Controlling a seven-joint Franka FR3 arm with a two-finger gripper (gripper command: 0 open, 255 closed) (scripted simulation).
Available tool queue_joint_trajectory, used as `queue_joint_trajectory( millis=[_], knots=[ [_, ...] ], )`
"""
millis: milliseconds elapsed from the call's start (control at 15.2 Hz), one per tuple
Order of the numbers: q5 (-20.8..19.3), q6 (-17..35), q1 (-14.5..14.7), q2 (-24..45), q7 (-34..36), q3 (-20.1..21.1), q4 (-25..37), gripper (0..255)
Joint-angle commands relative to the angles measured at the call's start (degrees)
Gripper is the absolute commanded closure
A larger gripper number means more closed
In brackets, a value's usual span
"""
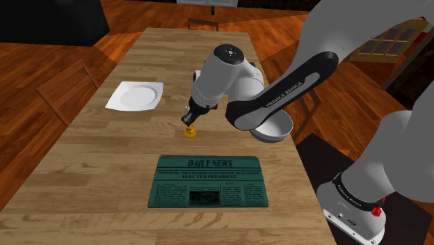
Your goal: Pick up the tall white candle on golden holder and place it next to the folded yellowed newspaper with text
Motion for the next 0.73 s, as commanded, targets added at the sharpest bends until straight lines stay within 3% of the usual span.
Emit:
queue_joint_trajectory(
  millis=[0,330,396,660],
  knots=[
    [-0.2,0.2,0.1,0.1,0.2,-0.1,0.0,255],
    [-0.2,0.1,0.1,0.1,0.2,-0.1,0.0,255],
    [-0.2,0.1,0.1,0.1,0.2,-0.1,0.0,0],
    [-0.2,0.1,0.1,0.1,0.2,-0.1,0.0,0]
  ],
)
